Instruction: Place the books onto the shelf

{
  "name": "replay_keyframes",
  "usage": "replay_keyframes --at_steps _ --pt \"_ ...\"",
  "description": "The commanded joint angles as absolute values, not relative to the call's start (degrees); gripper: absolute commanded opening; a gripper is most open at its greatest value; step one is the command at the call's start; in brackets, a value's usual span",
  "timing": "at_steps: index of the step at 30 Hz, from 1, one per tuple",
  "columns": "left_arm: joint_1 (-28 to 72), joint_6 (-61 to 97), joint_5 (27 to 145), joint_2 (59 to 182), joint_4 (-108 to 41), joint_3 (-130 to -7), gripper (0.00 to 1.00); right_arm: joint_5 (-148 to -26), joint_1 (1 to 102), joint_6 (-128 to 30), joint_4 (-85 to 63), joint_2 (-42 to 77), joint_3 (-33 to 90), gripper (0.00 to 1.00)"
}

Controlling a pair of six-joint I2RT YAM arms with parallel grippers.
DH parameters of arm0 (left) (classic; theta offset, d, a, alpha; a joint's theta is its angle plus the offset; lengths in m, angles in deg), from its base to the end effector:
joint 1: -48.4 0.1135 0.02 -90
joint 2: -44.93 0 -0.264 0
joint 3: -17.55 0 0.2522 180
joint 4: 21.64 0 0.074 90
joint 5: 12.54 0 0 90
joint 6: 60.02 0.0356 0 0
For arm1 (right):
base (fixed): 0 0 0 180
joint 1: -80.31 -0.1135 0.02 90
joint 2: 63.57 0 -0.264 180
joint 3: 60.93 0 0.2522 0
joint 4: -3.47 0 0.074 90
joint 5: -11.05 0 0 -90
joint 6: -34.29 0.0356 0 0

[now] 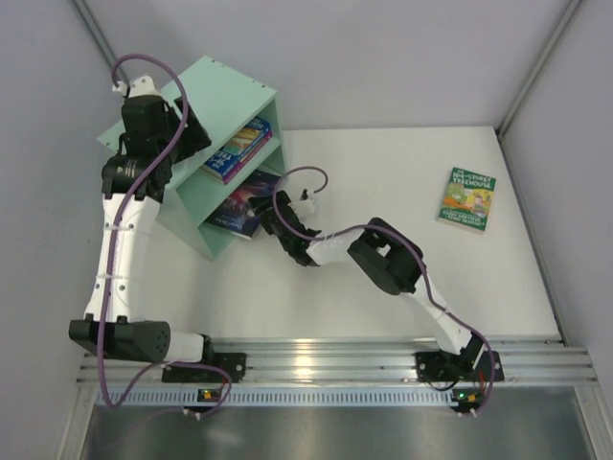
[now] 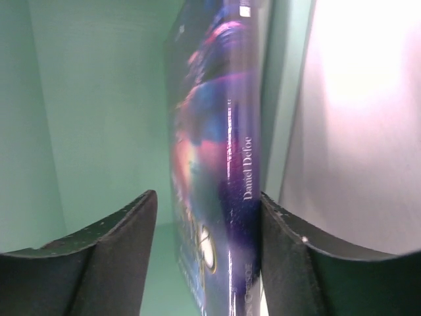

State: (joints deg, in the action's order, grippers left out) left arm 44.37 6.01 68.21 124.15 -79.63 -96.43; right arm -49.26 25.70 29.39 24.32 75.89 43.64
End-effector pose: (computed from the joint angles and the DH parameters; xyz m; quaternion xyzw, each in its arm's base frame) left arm 0.2778 -0.0138 0.4736 -0.1878 0.8120 -0.0674 0.5485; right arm 0.3209 0.4213 0.1154 0.3525 0.6936 0.4889 0.3945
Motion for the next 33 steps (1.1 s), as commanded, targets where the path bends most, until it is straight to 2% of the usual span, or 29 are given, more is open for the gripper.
replay_keyframes --at_steps 1,6,13,22,30,33 --pt "45.1 6.9 67.2 123.2 -80.8 -95.3 0.77 -53.6 27.0 25.8 22.1 67.8 42.6 0.6" --pt "45.2 7.1 67.2 122.4 -80.1 -93.8 0.77 -59.6 29.8 24.8 23.8 67.0 39.8 0.63" --pt "45.4 7.1 67.3 122.1 -79.1 -91.8 0.77 -67.6 32.5 23.9 22.9 68.8 41.0 0.61" --pt "45.6 7.2 66.8 121.8 -77.9 -90.5 0.77 -71.6 34.2 21.5 21.5 69.8 40.5 0.59" --pt "45.8 7.0 67.4 122.3 -77.2 -89.6 0.77 -74.1 35.7 19.3 22.3 70.4 41.3 0.5" --pt "45.9 6.6 67.1 121.6 -76.2 -88.7 0.77 -73.9 35.7 19.7 22.3 70.6 41.9 0.38"
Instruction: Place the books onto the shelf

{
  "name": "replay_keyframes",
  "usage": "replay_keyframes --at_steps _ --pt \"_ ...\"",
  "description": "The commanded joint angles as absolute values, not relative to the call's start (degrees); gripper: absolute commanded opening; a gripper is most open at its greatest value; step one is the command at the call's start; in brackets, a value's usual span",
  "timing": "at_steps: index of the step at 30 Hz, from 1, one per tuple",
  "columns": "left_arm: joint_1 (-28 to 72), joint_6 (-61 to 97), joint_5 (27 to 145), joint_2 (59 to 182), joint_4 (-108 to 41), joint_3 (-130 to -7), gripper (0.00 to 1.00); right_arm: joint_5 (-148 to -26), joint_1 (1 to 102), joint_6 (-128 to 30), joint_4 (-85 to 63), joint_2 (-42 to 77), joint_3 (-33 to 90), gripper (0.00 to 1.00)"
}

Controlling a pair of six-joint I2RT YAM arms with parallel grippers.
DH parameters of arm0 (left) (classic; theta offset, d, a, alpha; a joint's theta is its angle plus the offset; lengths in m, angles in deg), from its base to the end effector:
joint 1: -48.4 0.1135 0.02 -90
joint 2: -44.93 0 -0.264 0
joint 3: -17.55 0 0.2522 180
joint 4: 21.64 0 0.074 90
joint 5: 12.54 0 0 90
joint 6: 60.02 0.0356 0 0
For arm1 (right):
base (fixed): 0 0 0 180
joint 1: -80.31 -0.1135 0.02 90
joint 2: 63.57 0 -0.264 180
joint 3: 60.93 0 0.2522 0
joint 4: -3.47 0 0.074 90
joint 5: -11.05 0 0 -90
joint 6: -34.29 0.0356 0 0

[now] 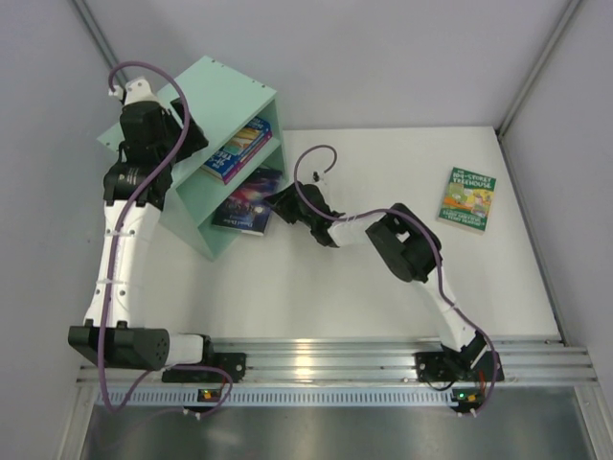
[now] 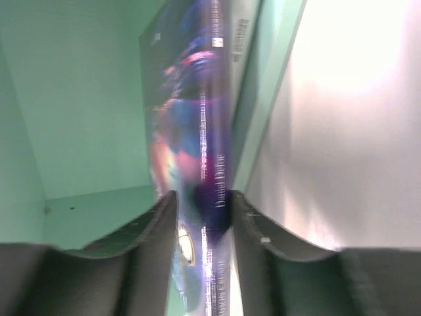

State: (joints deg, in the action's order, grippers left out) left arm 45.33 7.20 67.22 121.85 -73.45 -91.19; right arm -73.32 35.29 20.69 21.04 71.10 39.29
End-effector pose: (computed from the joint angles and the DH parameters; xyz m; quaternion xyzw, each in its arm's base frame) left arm 0.2770 -0.0085 0.4664 -0.1901 0.7950 -0.0566 0.5732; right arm 0.3688 0.3641 0.1268 0.2451 0.7645 0.4996 0.3255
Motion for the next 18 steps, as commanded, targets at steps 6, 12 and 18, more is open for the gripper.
replay_keyframes --at_steps 6,12,18 --pt "45.9 6.0 68.1 121.6 -75.3 -87.2 0.76 -72.2 34.4 24.2 24.1 72.8 43.1 0.16" --pt "45.9 6.2 68.0 121.2 -74.9 -86.7 0.76 -63.0 32.3 28.5 30.8 73.2 40.6 0.0" --pt "45.9 5.5 68.7 120.7 -74.2 -85.4 0.76 -49.9 28.5 34.3 31.4 74.3 41.7 0.0"
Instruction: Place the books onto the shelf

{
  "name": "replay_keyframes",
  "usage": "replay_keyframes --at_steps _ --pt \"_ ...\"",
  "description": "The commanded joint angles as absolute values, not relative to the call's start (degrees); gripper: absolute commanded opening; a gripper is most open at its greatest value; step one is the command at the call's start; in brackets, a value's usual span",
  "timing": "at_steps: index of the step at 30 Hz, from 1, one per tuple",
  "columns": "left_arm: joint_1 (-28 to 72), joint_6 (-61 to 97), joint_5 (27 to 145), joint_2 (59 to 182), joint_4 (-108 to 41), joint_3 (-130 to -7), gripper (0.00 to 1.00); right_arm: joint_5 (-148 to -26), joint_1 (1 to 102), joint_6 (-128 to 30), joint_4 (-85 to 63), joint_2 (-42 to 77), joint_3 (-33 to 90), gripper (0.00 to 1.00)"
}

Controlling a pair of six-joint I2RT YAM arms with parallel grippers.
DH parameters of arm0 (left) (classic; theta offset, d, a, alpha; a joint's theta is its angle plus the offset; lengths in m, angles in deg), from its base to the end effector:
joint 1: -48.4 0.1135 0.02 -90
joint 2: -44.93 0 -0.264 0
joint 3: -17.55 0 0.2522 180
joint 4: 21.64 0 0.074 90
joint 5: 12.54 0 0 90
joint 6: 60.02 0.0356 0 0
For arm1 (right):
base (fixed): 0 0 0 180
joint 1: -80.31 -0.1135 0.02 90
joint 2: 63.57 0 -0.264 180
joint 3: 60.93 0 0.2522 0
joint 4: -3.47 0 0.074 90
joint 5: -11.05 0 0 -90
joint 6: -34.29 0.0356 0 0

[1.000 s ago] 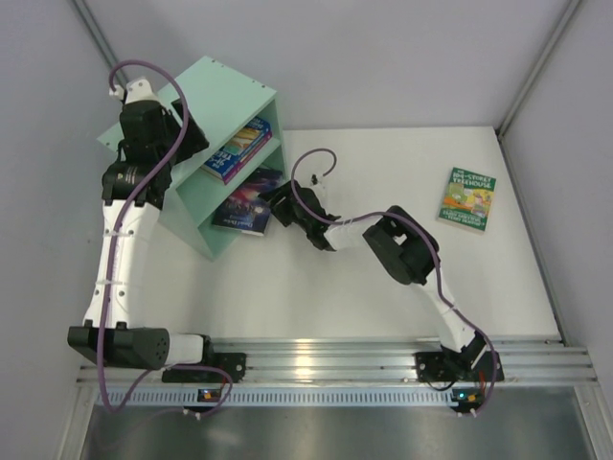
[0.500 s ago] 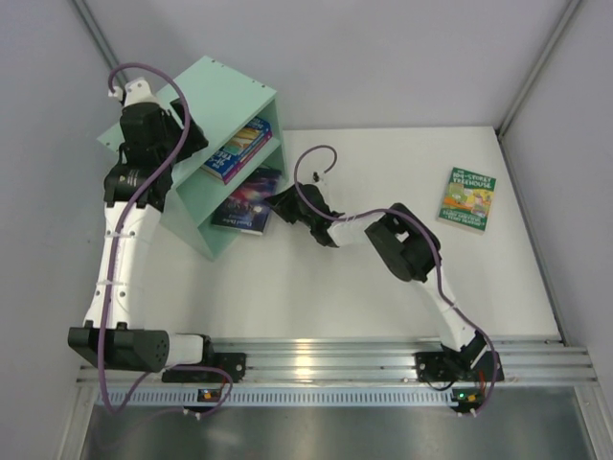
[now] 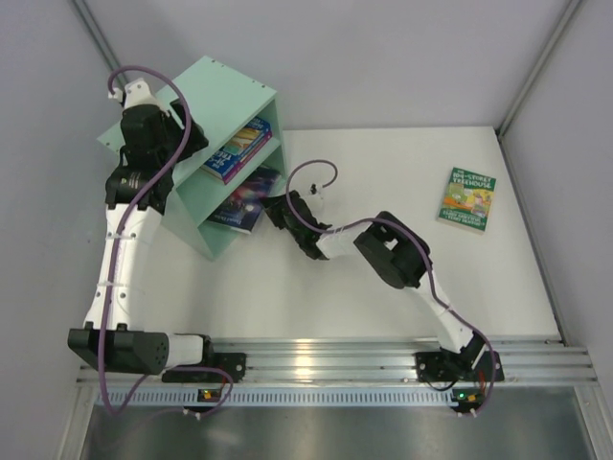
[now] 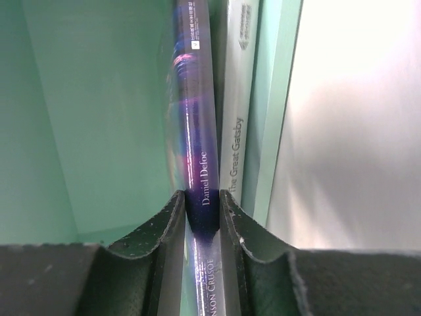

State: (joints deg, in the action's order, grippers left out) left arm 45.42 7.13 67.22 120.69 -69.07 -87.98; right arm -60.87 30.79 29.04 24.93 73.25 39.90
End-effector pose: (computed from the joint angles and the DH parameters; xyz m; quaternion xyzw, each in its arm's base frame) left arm 0.2778 -0.0081 0.4615 -0.1906 0.7829 -0.0612 0.5891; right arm 0.3466 0.3891 0.1189 0.3280 0.7153 0.5086 0.3493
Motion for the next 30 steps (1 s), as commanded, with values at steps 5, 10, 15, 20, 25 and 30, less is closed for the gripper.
replay_keyframes --at_steps 5,10,15,20,25,30 --pt "45.9 4.6 70.3 121.0 -73.8 -84.9 0.76 -43.7 26.9 38.6 32.6 76.4 43.9 0.0" --pt "45.9 4.4 70.7 120.7 -73.8 -84.7 0.75 -37.5 26.3 40.3 32.7 75.8 42.6 0.0" --pt "45.9 4.1 71.7 120.5 -73.6 -84.5 0.75 -33.5 26.0 45.1 32.4 78.0 44.5 0.0" --pt "45.9 4.5 71.5 120.5 -73.6 -84.4 0.75 -32.1 25.3 45.7 26.7 78.3 48.3 0.0" --pt "45.9 4.3 72.1 121.0 -74.0 -84.7 0.75 -29.1 23.9 48.0 19.7 80.0 54.4 0.0" --pt "45.9 4.3 71.6 120.6 -74.0 -85.0 0.75 -29.2 24.0 47.4 16.9 81.7 57.2 0.0"
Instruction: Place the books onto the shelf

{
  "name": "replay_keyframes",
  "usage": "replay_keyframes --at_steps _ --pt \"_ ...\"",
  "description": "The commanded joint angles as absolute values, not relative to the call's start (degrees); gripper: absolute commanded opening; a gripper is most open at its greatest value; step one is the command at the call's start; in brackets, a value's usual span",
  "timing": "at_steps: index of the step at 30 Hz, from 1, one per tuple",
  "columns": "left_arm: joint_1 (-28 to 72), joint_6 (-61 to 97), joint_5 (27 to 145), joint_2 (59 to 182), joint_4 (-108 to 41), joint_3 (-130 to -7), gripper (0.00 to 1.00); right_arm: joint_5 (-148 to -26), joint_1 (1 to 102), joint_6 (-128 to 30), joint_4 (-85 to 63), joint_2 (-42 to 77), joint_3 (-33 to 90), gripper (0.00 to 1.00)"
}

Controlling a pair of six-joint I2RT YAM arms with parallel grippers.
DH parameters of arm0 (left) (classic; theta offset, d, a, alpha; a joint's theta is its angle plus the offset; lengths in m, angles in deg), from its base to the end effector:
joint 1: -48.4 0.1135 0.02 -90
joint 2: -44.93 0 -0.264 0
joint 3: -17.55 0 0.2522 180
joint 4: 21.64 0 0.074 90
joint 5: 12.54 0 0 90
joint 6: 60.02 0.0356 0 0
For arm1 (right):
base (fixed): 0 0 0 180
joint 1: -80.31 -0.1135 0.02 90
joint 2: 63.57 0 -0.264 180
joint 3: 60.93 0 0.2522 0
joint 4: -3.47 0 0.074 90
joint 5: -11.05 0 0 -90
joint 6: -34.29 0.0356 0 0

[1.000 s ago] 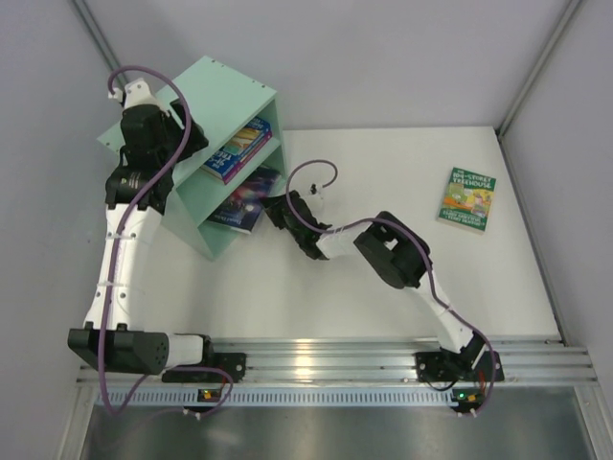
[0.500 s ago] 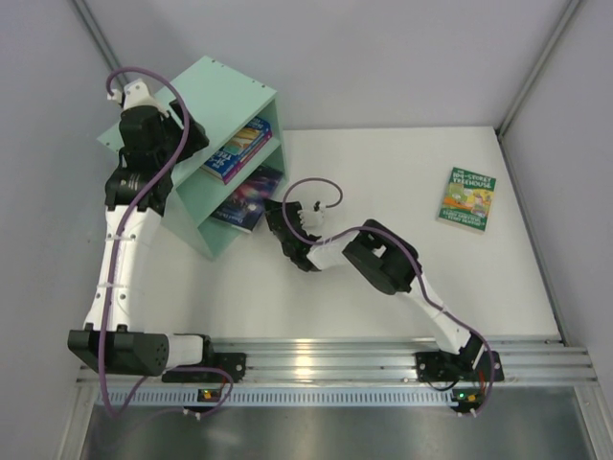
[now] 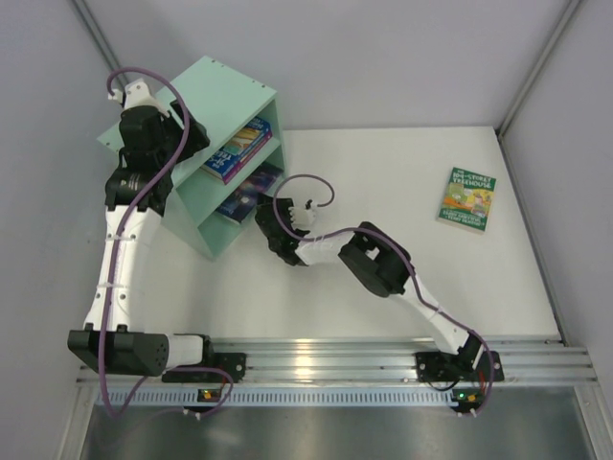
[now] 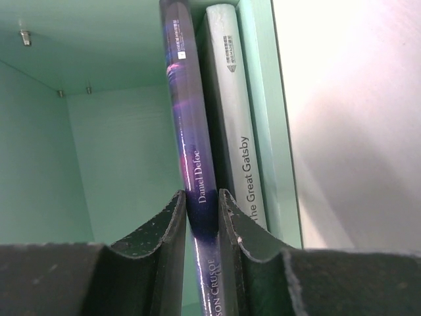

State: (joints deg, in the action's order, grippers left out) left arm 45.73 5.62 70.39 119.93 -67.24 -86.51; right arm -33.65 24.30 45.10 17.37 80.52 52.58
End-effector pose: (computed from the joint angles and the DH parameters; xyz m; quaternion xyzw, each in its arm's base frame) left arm 0.2768 -0.0085 0.4599 -0.1867 0.7787 -0.0914 0.5919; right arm 0.3261 0.4384 0.1116 0.4947 0.5968 0.4777 0.4133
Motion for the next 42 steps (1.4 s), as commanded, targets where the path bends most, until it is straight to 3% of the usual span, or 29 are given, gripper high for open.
replay_keyframes --at_steps 1,13,18,22,24,31,37,42 --pt "45.9 4.3 72.2 120.7 -73.8 -85.2 0.75 -29.2 23.9 47.7 15.3 81.9 58.8 0.0" --pt "45.9 4.2 71.8 121.0 -73.6 -84.5 0.75 -29.6 22.6 49.1 8.0 83.6 62.1 0.01" --pt "45.9 4.6 71.3 121.0 -73.4 -84.4 0.75 -31.8 22.8 46.5 6.4 84.3 63.6 0.15" --pt "45.9 4.8 71.2 121.0 -73.5 -84.4 0.75 -32.8 22.9 45.8 4.8 83.7 63.3 0.38" --pt "45.9 4.8 71.2 120.7 -73.6 -84.3 0.75 -33.9 23.2 45.1 4.6 82.7 62.7 0.41" --pt "45.9 9.0 71.5 120.0 -72.5 -83.7 0.77 -36.0 24.5 41.0 6.8 75.9 52.8 0.51" --pt "43.8 14.9 71.2 120.1 -71.3 -86.5 0.75 -41.4 27.7 25.7 21.5 66.7 39.6 0.56" --pt "32.0 24.6 63.9 120.8 -70.1 -86.2 0.72 -54.1 32.7 19.7 30.5 55.0 24.7 0.55"
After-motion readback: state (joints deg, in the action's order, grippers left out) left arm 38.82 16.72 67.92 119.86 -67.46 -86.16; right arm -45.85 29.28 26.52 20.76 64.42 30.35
